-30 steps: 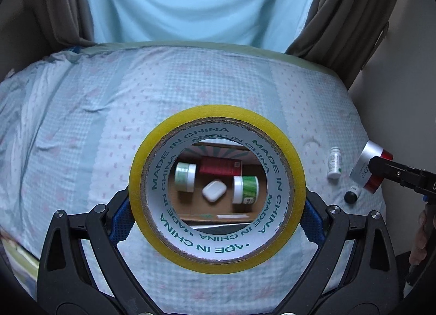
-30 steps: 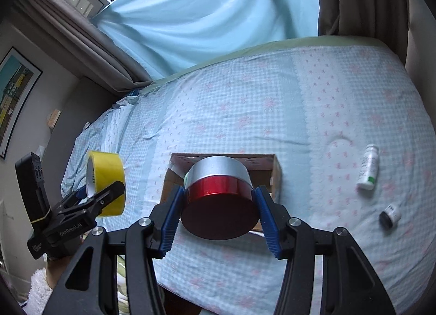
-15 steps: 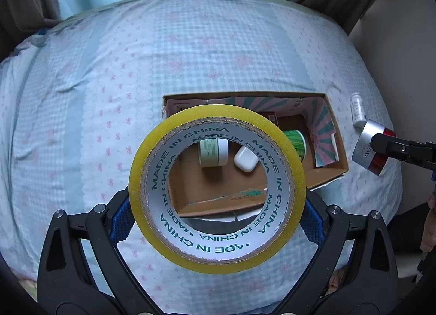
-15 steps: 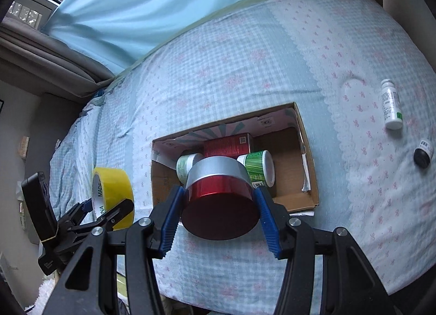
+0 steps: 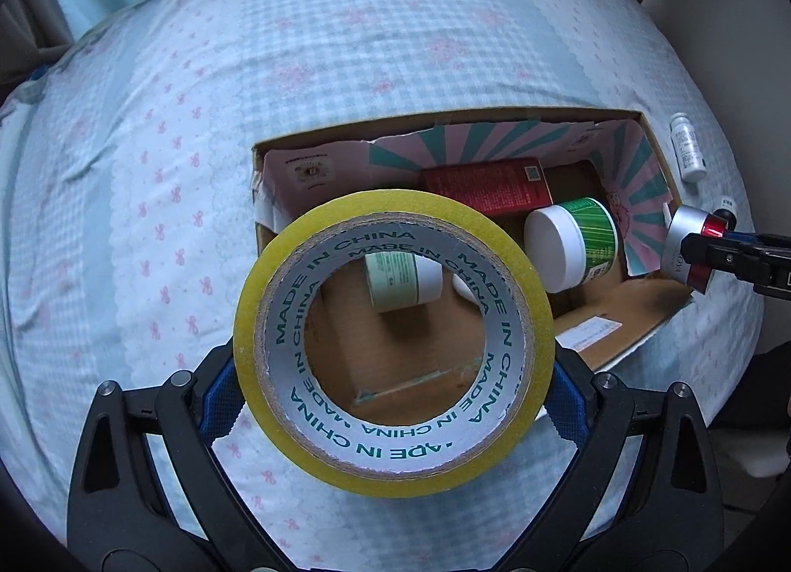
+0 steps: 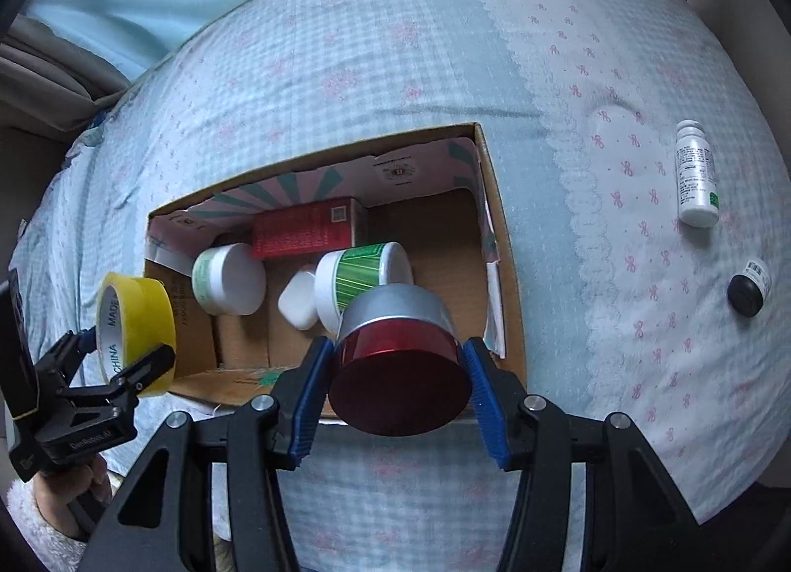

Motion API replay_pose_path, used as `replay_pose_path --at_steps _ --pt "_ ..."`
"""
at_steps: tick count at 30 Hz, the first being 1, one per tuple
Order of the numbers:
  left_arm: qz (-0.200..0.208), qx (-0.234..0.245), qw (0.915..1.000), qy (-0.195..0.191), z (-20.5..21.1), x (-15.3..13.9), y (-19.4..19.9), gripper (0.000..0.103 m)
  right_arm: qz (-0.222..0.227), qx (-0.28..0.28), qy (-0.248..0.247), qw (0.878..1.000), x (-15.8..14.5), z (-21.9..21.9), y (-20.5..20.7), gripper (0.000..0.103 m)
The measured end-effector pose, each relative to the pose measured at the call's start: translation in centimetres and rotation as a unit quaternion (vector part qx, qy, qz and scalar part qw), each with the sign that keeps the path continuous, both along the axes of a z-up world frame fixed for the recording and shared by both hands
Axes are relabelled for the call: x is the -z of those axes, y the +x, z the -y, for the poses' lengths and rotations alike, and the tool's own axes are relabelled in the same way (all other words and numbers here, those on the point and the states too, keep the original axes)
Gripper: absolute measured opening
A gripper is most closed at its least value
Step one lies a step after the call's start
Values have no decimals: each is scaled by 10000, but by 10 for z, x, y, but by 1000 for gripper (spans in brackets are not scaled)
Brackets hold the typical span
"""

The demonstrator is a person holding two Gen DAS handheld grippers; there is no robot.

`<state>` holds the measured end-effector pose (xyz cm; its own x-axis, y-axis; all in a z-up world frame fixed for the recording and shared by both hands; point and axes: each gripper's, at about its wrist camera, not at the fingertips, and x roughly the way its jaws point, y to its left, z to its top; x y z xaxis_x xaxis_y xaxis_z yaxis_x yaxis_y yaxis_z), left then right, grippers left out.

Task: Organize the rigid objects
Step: 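Open both tools to drop the tape roll and jar into the box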

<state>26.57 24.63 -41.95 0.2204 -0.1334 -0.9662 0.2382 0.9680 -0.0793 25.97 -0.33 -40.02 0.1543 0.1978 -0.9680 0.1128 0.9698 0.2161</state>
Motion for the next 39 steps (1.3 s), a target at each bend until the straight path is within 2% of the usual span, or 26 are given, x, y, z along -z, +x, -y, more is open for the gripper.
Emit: replay_pose_path --at_steps 7,11,12,13,15,17,31,39 --pt "-67 268 9995 118 14 18 13 97 -236 -154 -176 9994 25 -2 12 50" --pt "-333 340 9988 140 20 28 13 98 -329 -335 -371 9982 32 -9 17 50" --pt "-342 329 9988 85 20 28 13 103 -311 -379 -416 9979 33 -10 18 54" --pt "-284 307 9991 32 19 26 11 103 -258 -414 -492 9976 33 -11 19 60" --pt "-265 296 9992 -33 18 22 11 103 -64 -465 -514 9976 28 -11 19 89" --pt "-237 283 9993 14 17 18 11 103 77 -445 -436 9980 25 -9 19 103" --pt "21 -7 9999 130 -1 -11 -1 103 322 -417 -259 9983 11 -12 5 103" --pt "417 -254 9987 158 -4 -57 -22 103 535 -374 -289 9974 -19 -13 -10 103"
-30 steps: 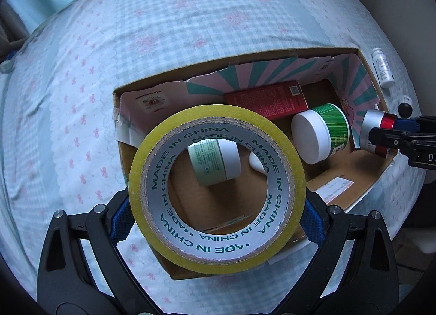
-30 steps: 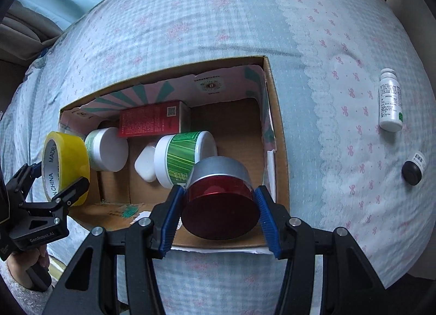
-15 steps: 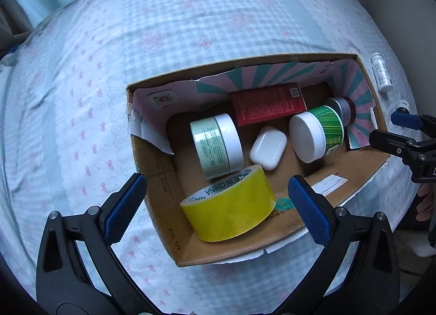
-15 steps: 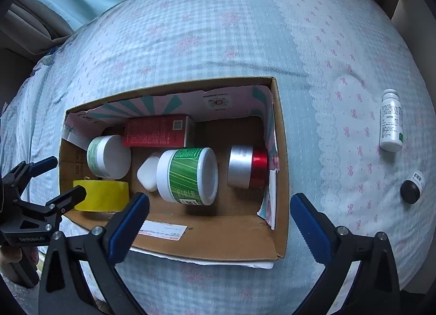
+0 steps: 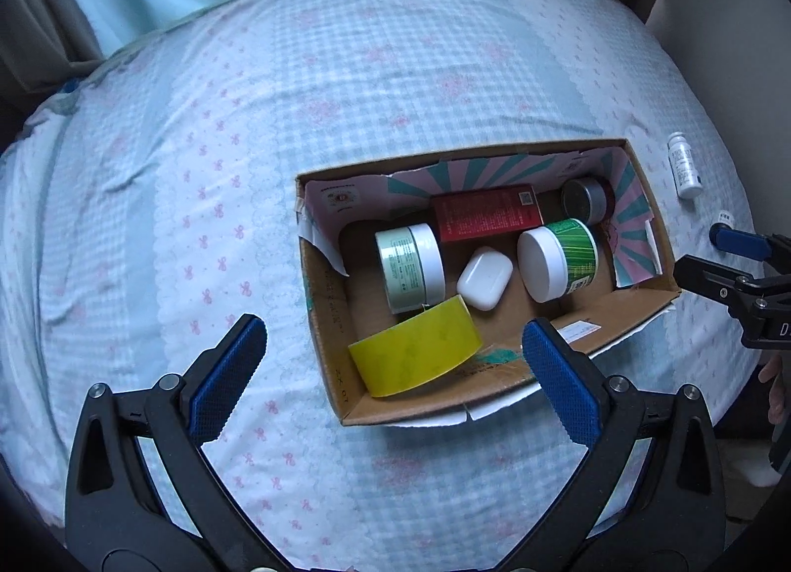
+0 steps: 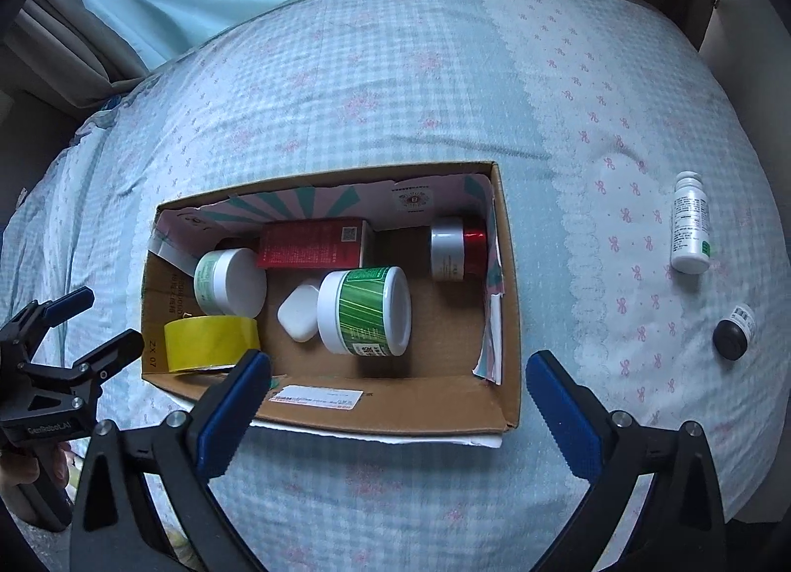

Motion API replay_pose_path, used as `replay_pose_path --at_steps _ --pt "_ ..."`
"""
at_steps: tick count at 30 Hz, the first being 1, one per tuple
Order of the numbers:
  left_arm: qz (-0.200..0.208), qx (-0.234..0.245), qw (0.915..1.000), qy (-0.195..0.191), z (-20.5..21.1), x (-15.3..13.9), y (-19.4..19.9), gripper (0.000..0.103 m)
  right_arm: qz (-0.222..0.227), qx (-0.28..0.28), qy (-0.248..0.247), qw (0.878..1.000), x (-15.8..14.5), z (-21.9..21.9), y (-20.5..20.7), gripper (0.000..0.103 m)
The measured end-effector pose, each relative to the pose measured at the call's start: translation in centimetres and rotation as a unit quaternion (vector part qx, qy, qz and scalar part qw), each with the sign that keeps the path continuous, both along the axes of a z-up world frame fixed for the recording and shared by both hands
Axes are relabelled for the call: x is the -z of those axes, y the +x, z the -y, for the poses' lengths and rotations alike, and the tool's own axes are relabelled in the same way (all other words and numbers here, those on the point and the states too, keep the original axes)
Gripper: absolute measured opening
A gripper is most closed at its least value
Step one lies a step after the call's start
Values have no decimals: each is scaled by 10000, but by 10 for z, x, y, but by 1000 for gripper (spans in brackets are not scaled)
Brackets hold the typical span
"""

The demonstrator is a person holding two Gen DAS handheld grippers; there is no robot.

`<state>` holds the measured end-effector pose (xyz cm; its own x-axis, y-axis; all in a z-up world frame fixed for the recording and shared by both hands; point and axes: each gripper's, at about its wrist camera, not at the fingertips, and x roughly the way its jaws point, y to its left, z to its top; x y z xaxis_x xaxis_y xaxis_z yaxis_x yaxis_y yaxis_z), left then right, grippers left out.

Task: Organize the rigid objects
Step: 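Move both tools toward the white pill bottle and black-capped jar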

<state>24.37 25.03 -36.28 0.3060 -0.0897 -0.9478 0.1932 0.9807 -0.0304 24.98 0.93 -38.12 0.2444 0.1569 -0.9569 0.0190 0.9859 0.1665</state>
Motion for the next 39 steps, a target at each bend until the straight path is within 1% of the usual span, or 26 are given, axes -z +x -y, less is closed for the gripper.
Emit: replay_pose_path --at_steps 7,9,11,14,16,18,23,26,28,31,34,39 --pt "433 -162 9989 -31 0 -56 -26 103 171 -69 -74 9998 -46 -1 -29 103" --pt "475 -190 9985 -170 1 -70 -34 103 228 -23 -86 9997 -61 2 -39 103" --pt "639 -254 9973 -256 3 -84 -45 103 279 39 -86 9996 -75 6 -48 103" --pt "853 -277 9955 -295 12 -103 -56 103 420 83 -165 9989 -97 12 -61 103" --pt "1031 -208 9935 -443 21 -115 -65 103 487 54 -239 9985 -109 18 -69 103" --pt "1217 -146 9914 -448 35 -125 -73 103 545 27 -313 9980 -119 26 -75 103" --pt "1310 8 9904 -443 85 -138 -83 103 781 152 -399 9960 -140 63 -92 103" --pt "1410 -22 9883 -579 122 -147 -87 103 918 250 -686 9931 -150 93 -100 103" --pt "1504 -75 9869 -574 151 -152 -89 103 965 221 -661 9929 -151 118 -103 103" --pt "1498 -165 9870 -555 199 -156 -88 103 1013 138 -540 9933 -149 161 -104 103" --pt "1460 -191 9875 -563 251 -153 -82 103 1011 77 -491 9936 -141 206 -103 103" --pt "1286 -112 9896 -628 333 -140 -65 103 1027 -154 -662 9924 -127 272 -101 103"
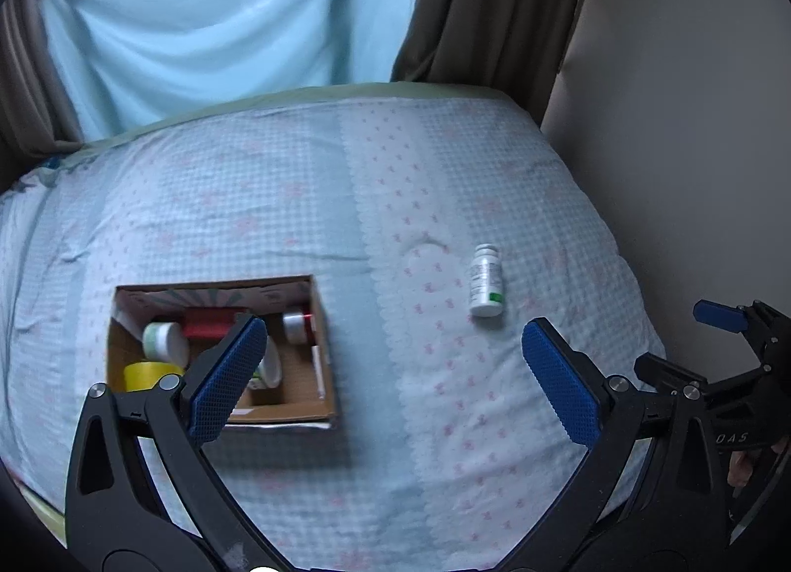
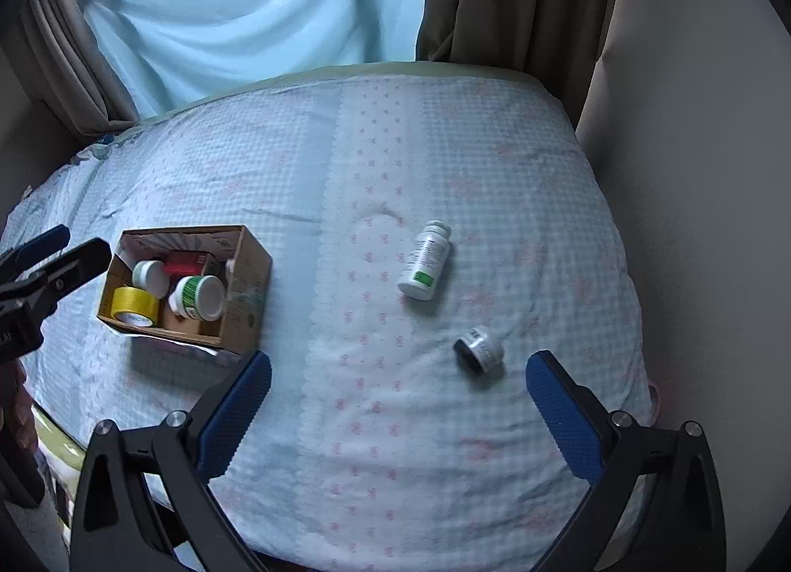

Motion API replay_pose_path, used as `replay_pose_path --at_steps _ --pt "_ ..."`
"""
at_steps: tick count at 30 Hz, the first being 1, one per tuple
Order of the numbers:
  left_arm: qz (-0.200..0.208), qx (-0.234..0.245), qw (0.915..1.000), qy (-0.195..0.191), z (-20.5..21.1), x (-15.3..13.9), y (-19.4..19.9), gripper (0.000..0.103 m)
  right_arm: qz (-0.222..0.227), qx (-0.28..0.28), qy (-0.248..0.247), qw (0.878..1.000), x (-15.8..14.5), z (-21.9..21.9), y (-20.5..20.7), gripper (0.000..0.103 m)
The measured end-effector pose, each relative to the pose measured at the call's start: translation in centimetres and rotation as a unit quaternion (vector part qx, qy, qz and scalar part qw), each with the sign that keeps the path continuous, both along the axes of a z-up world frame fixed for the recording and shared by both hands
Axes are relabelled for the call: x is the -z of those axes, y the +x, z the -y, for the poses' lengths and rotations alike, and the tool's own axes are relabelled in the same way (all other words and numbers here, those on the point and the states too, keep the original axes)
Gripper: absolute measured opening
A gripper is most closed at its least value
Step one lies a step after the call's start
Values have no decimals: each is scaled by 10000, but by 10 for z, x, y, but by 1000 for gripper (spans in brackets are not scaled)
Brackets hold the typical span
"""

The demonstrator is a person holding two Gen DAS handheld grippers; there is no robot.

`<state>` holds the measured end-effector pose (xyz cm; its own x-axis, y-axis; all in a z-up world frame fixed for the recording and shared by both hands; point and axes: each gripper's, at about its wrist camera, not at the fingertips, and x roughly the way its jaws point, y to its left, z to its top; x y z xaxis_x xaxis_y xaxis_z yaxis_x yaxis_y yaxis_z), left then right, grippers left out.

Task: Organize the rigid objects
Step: 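Move both tools toward the white pill bottle and black-capped jar, then grasp the white pill bottle with the left tool while the right tool grasps the black-capped jar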

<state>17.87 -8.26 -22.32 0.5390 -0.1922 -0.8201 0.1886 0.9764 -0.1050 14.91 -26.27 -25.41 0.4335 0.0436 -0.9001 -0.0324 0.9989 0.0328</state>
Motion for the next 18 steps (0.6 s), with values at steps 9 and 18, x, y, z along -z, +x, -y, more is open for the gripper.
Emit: replay_pose_path --at_steps 9,18 --pt "-570 464 9972 126 109 59 60 103 -154 -57 -19 9999 41 77 14 103" --pt "-1337 735 9881 209 164 170 134 103 -439 -156 111 9989 132 108 33 103"
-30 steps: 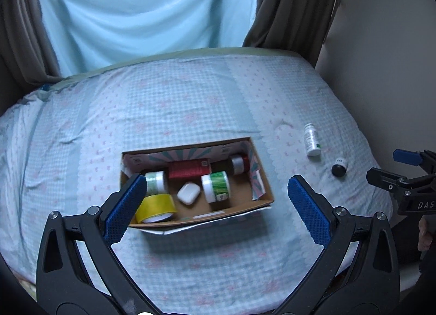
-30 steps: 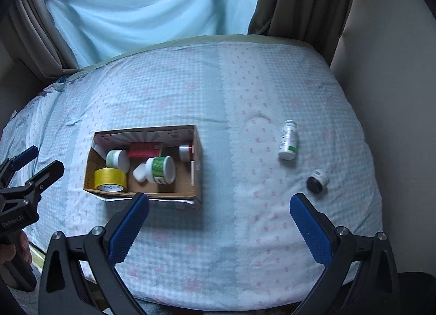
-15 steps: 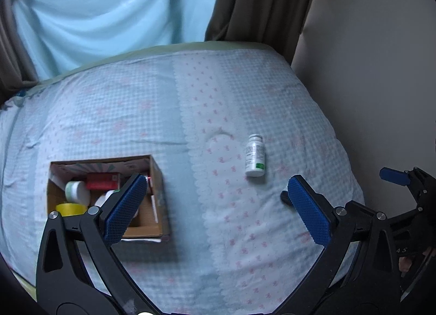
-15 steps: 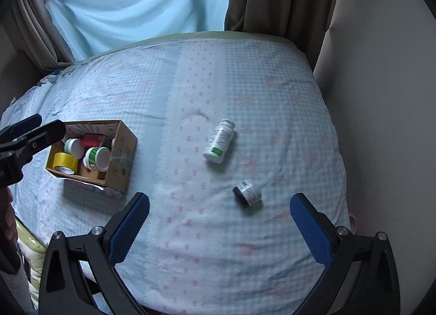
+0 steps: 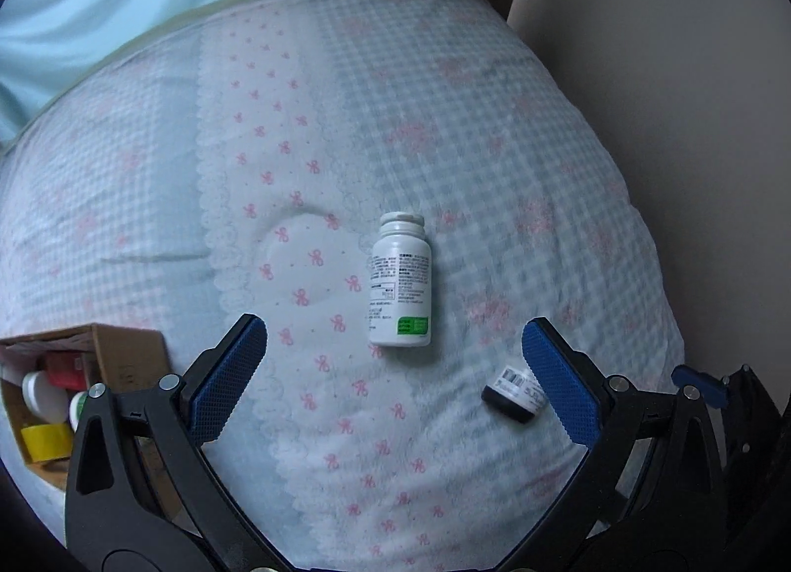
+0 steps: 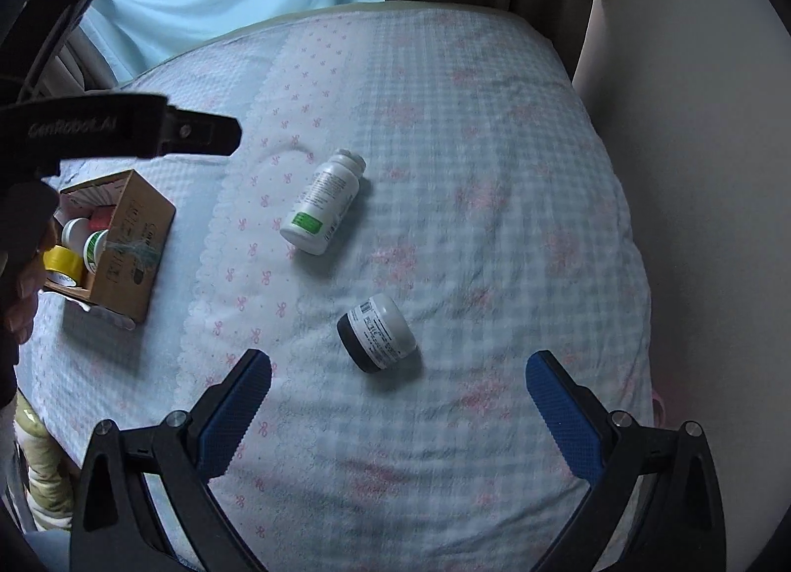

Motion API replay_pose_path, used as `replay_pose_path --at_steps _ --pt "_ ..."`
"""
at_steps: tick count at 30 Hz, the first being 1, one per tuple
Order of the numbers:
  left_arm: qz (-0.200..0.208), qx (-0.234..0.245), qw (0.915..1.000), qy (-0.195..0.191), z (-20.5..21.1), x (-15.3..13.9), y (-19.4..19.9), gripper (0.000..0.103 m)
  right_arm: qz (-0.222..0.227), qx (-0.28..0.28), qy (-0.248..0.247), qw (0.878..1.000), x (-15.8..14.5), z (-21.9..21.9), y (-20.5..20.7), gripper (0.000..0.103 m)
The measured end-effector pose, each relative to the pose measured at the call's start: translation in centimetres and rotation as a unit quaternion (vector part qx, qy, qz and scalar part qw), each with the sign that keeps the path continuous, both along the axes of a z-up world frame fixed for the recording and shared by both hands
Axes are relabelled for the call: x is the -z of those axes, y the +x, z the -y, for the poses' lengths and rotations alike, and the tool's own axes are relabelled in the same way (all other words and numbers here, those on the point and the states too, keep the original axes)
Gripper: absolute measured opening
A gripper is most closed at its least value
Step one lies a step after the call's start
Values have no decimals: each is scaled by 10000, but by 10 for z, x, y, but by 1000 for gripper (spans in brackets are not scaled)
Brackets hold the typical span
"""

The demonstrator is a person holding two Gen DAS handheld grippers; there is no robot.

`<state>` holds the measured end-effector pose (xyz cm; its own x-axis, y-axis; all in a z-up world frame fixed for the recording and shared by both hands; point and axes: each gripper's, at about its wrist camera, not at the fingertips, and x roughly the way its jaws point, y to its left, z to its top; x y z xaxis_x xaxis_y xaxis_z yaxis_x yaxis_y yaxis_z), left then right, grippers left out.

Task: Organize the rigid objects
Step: 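Grasp the white pill bottle with the left tool while the right tool grasps the black-capped jar, then carry the pill bottle and black-capped jar over the cardboard box with both tools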

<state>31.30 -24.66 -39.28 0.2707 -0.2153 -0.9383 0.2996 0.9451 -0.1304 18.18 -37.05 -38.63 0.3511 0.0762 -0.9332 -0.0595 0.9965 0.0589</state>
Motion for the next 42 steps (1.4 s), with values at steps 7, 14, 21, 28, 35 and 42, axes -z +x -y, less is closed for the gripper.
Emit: replay_pose_path --at_steps 7,14,21,28,35,42 --pt "-620 93 9980 100 18 80 40 97 -351 -324 -240 9986 70 -15 18 103" --pt "-1070 -9 9941 189 27 126 64 78 -876 -697 -646 9916 120 -35 37 75" --pt "-1167 259 9915 522 42 145 64 51 -1125 -1056 -595 9862 141 -48 43 53" --pt "-1104 238 9929 377 41 143 72 47 -1152 -1026 -538 9866 146 -50 39 52" --pt "-906 216 9950 365 25 114 54 46 -1182 -914 -421 9879 141 -48 46 52" --pt "-556 36 9981 261 0 55 30 46 -1120 -753 -355 9902 106 -37 45 45"
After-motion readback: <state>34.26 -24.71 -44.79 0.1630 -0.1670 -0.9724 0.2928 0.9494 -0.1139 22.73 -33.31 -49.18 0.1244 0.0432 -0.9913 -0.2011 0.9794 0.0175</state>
